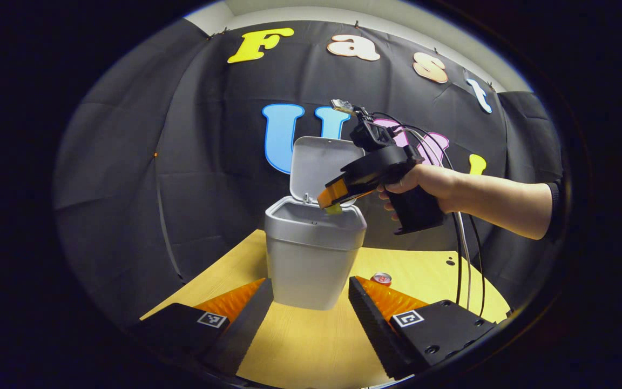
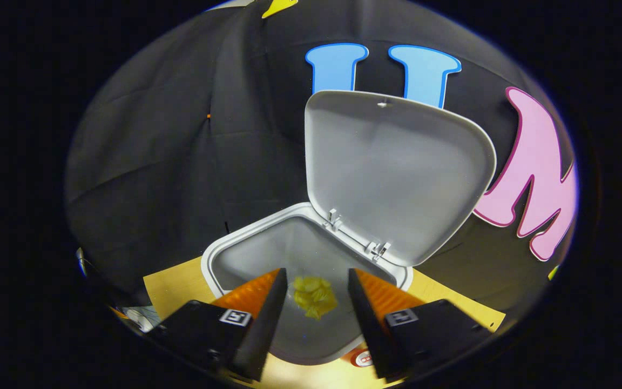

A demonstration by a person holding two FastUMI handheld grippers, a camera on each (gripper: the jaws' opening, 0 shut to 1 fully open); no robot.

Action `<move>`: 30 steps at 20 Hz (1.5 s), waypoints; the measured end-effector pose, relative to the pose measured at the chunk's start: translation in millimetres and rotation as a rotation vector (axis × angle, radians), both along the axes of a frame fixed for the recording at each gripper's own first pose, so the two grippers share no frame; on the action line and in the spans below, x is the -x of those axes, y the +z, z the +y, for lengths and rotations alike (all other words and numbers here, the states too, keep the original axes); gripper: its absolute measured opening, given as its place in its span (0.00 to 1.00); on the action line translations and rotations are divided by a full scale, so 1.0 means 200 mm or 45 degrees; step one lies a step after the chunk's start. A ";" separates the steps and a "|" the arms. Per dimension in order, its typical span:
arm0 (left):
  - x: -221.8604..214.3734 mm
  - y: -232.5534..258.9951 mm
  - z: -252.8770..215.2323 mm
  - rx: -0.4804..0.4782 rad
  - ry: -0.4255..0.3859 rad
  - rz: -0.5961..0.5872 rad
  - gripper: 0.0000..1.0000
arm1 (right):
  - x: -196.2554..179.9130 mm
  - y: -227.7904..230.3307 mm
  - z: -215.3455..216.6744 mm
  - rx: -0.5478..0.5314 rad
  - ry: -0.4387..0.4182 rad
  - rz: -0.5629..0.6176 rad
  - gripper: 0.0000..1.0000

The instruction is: Press the lid of the desktop garbage bin to open it, pick up the crumpled paper on the desktop and throw it into the bin, then pick up the pop can on the desktop and drop it into the bin, and finally close the garbage bin lid.

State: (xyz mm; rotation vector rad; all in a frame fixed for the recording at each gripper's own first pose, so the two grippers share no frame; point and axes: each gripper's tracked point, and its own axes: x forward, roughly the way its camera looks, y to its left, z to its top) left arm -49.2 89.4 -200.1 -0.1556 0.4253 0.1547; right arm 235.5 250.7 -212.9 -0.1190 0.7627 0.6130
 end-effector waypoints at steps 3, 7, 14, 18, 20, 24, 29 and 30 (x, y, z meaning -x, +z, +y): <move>0.02 -0.02 -0.01 0.004 -0.003 0.011 0.95 | 0.00 0.01 -0.03 -0.029 -0.041 -0.033 0.98; -0.02 -0.07 -0.10 0.013 -0.061 0.026 0.95 | 0.01 0.12 -0.19 -0.065 -0.124 -0.130 0.98; -0.24 -0.22 -0.35 -0.013 -0.240 0.036 0.95 | 0.15 0.33 -0.66 -0.161 -0.335 -0.303 0.97; -0.40 -0.38 -0.54 -0.004 -0.361 0.069 0.95 | 0.23 0.42 -1.03 -0.144 -0.506 -0.446 0.97; -0.48 -0.45 -0.63 0.022 -0.400 0.065 0.95 | 0.28 0.46 -1.26 -0.137 -0.612 -0.503 0.97; -0.63 -0.62 -0.78 0.053 -0.466 0.098 0.96 | 0.44 0.44 -1.66 -0.090 -0.839 -0.574 0.97; -0.81 -0.84 -0.92 0.028 -0.515 0.135 0.96 | 0.76 0.28 -2.04 0.018 -1.060 -0.542 0.97; -0.84 -0.88 -0.93 0.011 -0.516 0.144 0.96 | 0.83 0.24 -2.10 0.059 -1.083 -0.522 0.97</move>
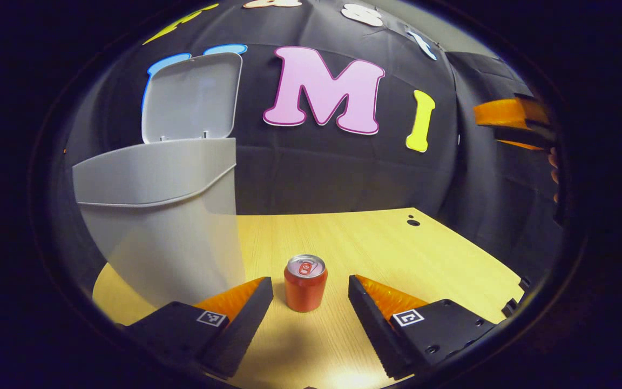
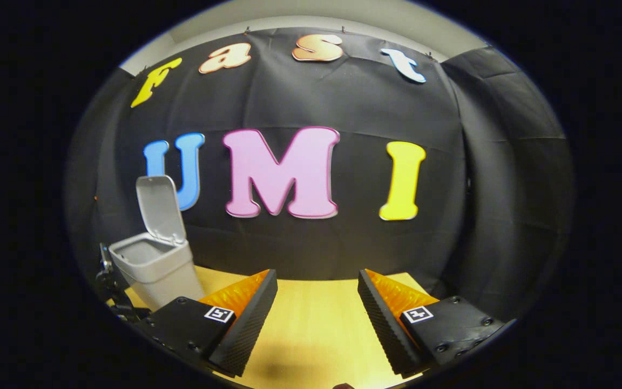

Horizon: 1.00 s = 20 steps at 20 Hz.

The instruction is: Press the lid of the desktop garbage bin to open it, pick up the crumpled paper on the desktop and throw it into the bin, then pick up the pop can on the desktop and drop it into the bin, and finally close the garbage bin lid.

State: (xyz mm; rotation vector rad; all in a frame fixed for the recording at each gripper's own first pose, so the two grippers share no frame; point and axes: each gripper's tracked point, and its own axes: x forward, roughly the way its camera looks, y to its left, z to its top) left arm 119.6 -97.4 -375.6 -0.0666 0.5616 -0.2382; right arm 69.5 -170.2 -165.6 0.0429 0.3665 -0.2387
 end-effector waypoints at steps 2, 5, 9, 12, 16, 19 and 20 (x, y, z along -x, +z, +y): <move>-0.05 -0.09 -0.01 -0.059 0.010 0.012 0.96 | 0.12 -0.05 -0.10 0.027 -0.052 0.049 0.97; -0.11 -0.20 -0.04 -0.070 0.031 0.044 0.96 | 0.30 -0.10 -0.22 0.013 -0.164 0.110 0.97; -0.16 -0.30 -0.07 -0.066 0.047 0.061 0.96 | 0.50 -0.20 -0.29 0.006 -0.267 0.164 0.97; -0.22 -0.36 -0.09 -0.091 0.042 0.062 0.96 | 0.59 -0.27 -0.30 0.008 -0.239 0.266 0.97; -0.26 -0.41 -0.10 -0.111 0.035 0.060 0.96 | 0.60 -0.27 -0.29 0.008 -0.231 0.273 0.97; -0.28 -0.42 -0.11 -0.077 0.035 0.064 0.92 | 0.59 -0.28 -0.28 0.007 -0.216 0.278 0.97; -0.28 -0.42 -0.10 -0.068 0.038 0.064 0.89 | 0.58 -0.28 -0.28 0.007 -0.211 0.272 0.97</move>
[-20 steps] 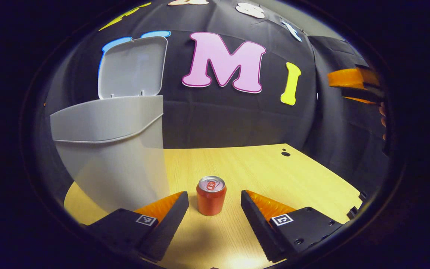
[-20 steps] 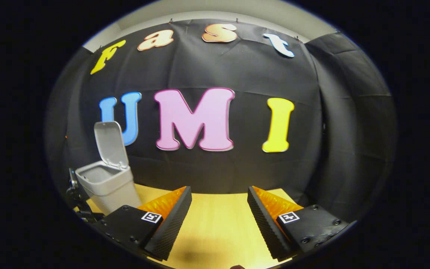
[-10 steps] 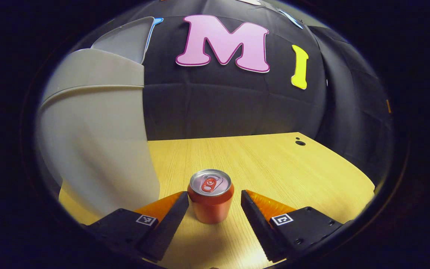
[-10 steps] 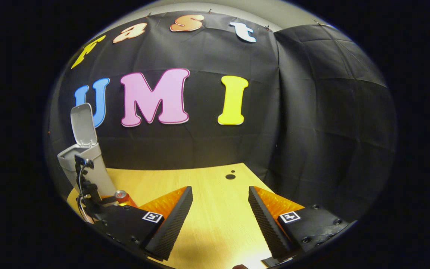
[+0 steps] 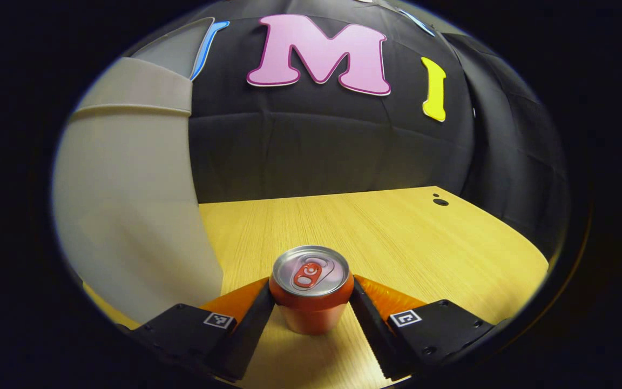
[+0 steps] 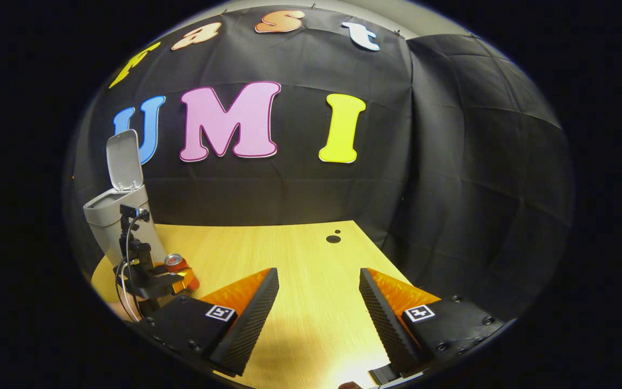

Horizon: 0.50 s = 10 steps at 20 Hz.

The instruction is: Press the lid of the desktop garbage bin to open it, pick up the crumpled paper on the desktop and throw it into the bin, then pick up the pop can on the desktop and drop it into the bin, and finally close the garbage bin lid.

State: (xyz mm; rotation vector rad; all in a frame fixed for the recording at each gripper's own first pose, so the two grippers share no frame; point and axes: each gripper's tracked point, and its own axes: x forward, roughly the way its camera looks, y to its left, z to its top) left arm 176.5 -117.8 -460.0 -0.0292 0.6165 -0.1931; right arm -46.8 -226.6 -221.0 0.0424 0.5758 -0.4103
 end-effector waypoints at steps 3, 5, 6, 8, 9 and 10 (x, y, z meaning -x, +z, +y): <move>0.01 0.04 0.00 0.023 0.008 0.010 0.89 | -0.01 0.00 0.00 0.000 0.006 0.002 0.97; 0.00 0.16 -0.02 0.037 0.005 -0.023 0.89 | -0.01 0.00 0.00 0.008 0.012 0.002 0.97; 0.01 0.23 -0.03 0.043 -0.007 -0.043 0.89 | -0.02 0.01 0.00 0.010 0.018 0.003 0.97; -0.01 0.42 -0.06 0.036 -0.035 -0.100 0.89 | -0.04 0.03 0.00 0.016 0.024 -0.003 0.97; -0.02 0.52 -0.07 0.035 -0.053 -0.130 0.89 | -0.05 0.05 0.00 0.017 0.028 -0.011 0.97; -0.03 0.62 -0.09 0.043 -0.069 -0.155 0.88 | -0.06 0.06 0.00 0.019 0.032 -0.019 0.97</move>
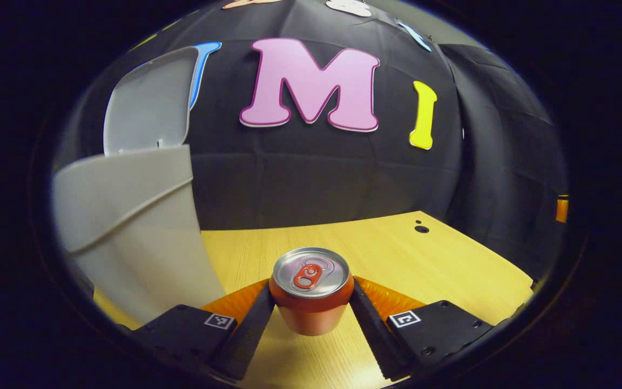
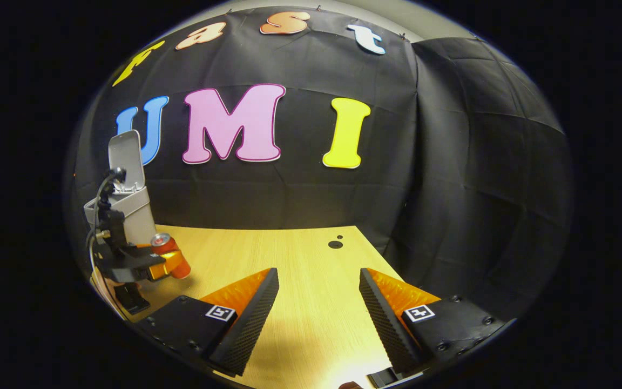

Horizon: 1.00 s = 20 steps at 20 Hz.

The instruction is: Press the lid of the desktop garbage bin to open it, pick up the crumpled paper on the desktop and throw it into the bin, then pick up the pop can on the desktop and drop it into the bin, and finally close the garbage bin lid.

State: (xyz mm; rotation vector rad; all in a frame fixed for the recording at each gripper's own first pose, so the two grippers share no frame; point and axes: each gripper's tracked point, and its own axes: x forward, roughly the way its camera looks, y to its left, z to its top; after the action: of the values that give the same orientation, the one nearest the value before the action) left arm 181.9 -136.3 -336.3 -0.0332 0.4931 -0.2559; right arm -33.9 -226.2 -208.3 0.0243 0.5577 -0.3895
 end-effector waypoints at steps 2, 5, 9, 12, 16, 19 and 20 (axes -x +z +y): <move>-0.03 0.22 -0.04 0.045 -0.014 -0.037 0.88 | -0.02 0.05 0.01 0.003 0.010 -0.020 0.97; -0.09 0.55 -0.08 0.097 -0.028 -0.118 0.88 | -0.06 0.11 0.03 -0.006 0.026 -0.045 0.97; -0.22 0.93 0.11 0.078 0.038 -0.252 0.88 | -0.11 0.23 0.08 -0.001 0.052 -0.099 0.97; -0.31 1.10 0.37 0.012 0.136 -0.325 0.87 | -0.14 0.30 0.12 0.016 0.080 -0.129 0.97; -0.33 1.15 0.74 -0.083 0.241 -0.354 0.88 | -0.15 0.34 0.19 0.005 0.103 -0.145 0.97; -0.33 1.04 0.98 -0.144 0.302 -0.297 0.87 | -0.15 0.35 0.23 0.020 0.111 -0.152 0.97; -0.32 0.99 1.03 -0.146 0.318 -0.268 0.88 | -0.15 0.35 0.24 0.019 0.112 -0.149 0.97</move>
State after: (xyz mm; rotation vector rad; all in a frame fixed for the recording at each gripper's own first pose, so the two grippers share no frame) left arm 245.4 70.5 -138.6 0.0440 0.2892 0.0144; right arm -4.2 -177.9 -139.0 0.0077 0.4385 -0.3041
